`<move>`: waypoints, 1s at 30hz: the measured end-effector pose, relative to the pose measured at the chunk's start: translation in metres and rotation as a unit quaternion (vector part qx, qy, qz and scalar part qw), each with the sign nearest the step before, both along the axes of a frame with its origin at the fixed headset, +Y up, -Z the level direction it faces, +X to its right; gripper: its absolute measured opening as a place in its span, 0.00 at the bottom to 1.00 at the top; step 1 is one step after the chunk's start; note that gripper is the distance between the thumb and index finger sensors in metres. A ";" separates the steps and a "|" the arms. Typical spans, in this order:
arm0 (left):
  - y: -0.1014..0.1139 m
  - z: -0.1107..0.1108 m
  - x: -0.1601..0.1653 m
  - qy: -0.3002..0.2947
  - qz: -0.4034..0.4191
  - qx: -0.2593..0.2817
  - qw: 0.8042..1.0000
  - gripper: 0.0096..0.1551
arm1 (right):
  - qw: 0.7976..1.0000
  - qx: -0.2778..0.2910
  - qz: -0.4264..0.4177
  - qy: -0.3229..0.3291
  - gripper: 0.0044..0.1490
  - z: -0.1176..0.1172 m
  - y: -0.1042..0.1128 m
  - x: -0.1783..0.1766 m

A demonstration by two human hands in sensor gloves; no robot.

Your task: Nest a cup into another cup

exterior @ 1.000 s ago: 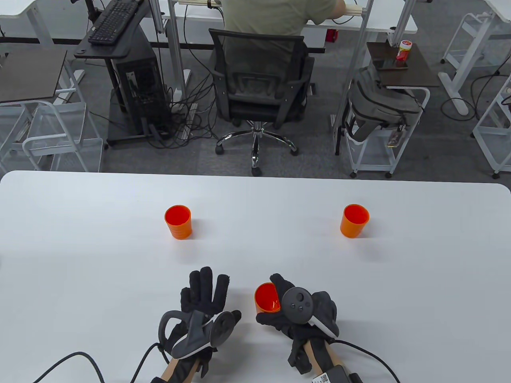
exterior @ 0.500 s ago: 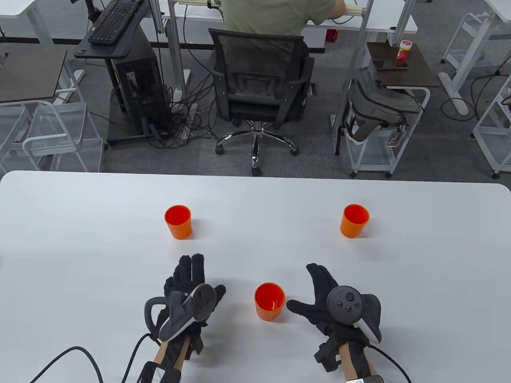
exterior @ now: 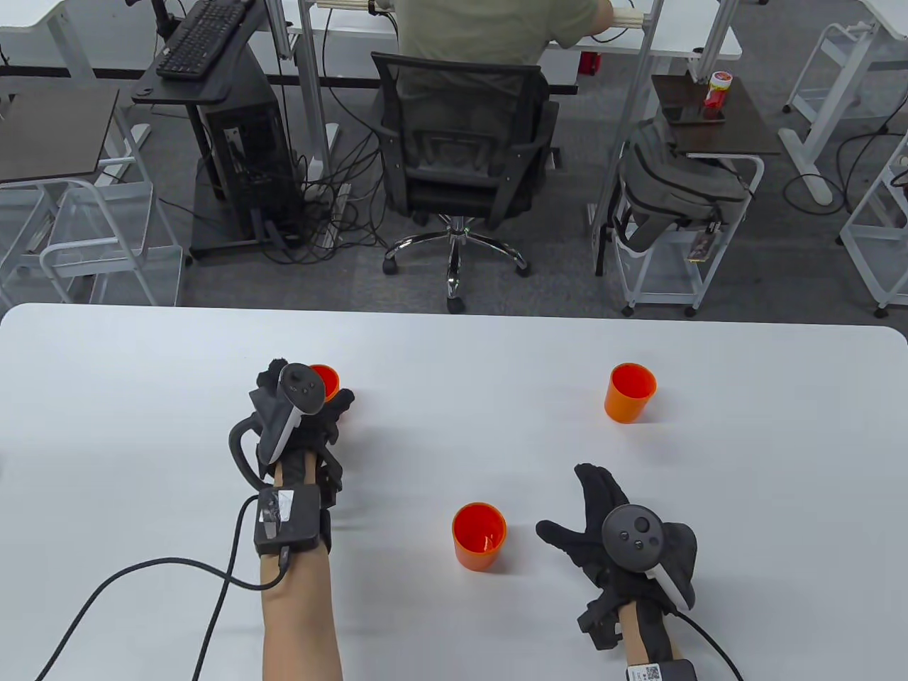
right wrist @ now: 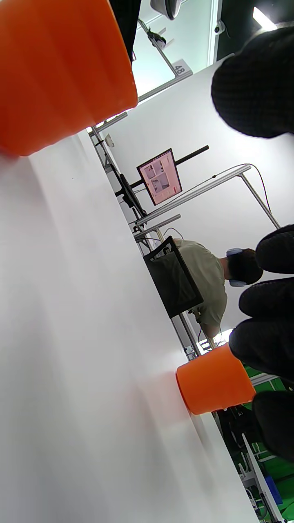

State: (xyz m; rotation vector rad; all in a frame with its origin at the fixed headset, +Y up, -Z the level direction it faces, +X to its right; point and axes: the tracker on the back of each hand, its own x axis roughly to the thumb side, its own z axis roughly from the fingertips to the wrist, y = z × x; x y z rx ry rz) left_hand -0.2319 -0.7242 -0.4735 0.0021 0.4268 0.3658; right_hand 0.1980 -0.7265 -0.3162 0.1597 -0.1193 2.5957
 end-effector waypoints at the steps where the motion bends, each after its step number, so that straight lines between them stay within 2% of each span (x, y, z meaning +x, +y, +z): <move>1: -0.004 -0.005 0.000 0.006 0.007 0.002 1.000 0.72 | 1.000 0.000 0.002 0.000 0.65 0.000 0.000 0.000; 8: -0.020 -0.017 -0.002 0.023 0.008 -0.031 0.999 0.70 | 1.000 0.002 0.010 -0.008 0.65 -0.002 -0.001 0.003; 12: -0.024 -0.018 0.001 0.020 0.001 -0.008 1.000 0.64 | 1.000 -0.002 0.012 -0.013 0.65 -0.003 -0.003 0.005; 16: -0.023 -0.014 0.003 0.021 -0.001 0.017 1.000 0.63 | 1.000 -0.002 0.016 -0.014 0.65 -0.003 -0.002 0.005; 18: -0.014 -0.008 0.006 0.005 0.002 0.040 0.999 0.64 | 1.000 0.001 0.016 -0.014 0.65 -0.003 -0.002 0.005; 19: -0.009 -0.006 0.008 -0.006 0.005 0.046 0.999 0.68 | 1.000 0.001 0.016 -0.013 0.65 -0.004 -0.003 0.005; 24: 0.037 0.018 0.031 -0.103 0.010 0.109 0.989 0.70 | 1.000 -0.004 0.024 -0.012 0.64 -0.004 -0.004 0.004; 26: 0.057 0.035 0.044 -0.148 0.023 0.138 0.979 0.68 | 1.000 -0.009 0.025 -0.007 0.64 -0.005 -0.006 0.002; 30: 0.085 0.072 0.071 -0.229 0.041 0.170 0.958 0.70 | 0.999 -0.009 0.040 -0.008 0.64 -0.005 -0.008 0.001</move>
